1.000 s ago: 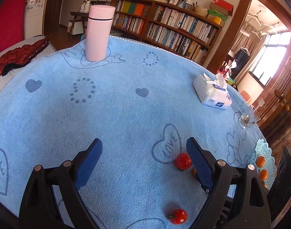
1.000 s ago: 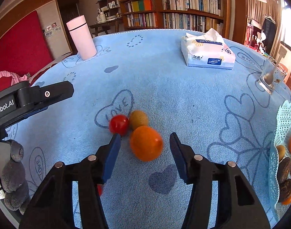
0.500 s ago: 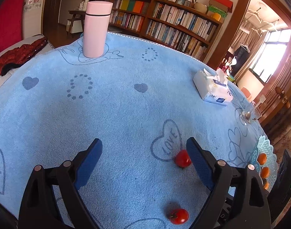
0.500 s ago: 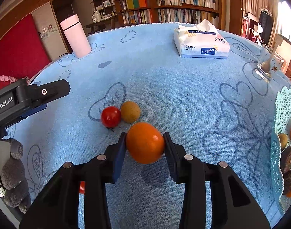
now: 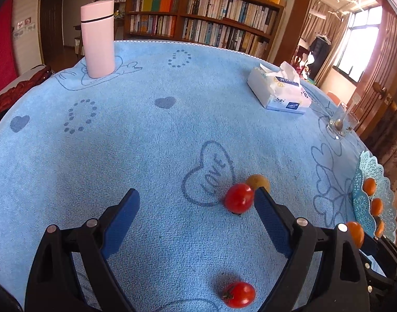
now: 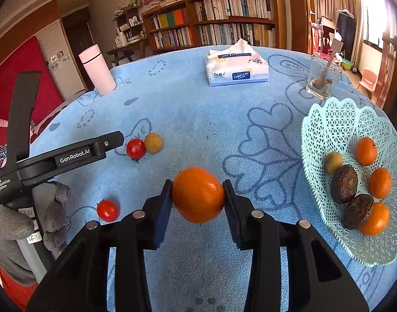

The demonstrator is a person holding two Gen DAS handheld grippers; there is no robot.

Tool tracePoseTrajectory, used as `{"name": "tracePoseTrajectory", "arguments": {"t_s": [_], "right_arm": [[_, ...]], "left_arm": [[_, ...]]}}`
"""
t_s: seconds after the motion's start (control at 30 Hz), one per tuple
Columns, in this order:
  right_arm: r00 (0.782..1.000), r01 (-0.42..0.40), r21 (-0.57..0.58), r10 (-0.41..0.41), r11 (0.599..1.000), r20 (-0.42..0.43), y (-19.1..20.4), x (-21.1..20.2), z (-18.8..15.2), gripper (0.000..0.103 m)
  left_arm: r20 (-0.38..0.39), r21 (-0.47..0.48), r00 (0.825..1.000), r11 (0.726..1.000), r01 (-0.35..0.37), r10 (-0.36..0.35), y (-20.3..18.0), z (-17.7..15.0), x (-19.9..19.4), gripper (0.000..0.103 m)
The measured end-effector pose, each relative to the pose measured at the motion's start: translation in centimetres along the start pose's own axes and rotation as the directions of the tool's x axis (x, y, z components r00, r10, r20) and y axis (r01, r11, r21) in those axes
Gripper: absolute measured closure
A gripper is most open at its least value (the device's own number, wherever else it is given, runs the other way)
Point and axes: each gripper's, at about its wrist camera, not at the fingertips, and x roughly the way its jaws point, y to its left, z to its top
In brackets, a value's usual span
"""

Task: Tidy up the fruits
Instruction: 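Carry the orange toward the basket with the right tool while the left tool grasps a red tomato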

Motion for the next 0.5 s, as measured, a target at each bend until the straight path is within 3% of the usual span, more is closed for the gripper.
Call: {"name": "tracePoseTrajectory", "arguments": {"t_s": [0.2,0.5], "right_arm": [[1.000,-0.014,0.011,0.014,1.000,0.012,-0.3,-1.1,-0.6,0.063],[1.000,-0.014,0.036,0.013,0.999,0.025,-1.0,-1.9,-0.9,0.063]], "left_arm": [[-0.070,0.052,0.997,0.998,0.047,-0.043,-1.2,-0.7,1.9,0.035],[-0.063,0.112,0.997,0.992,0.058,-0.052,-2.1,-0.6,2.6,0.051]]}}
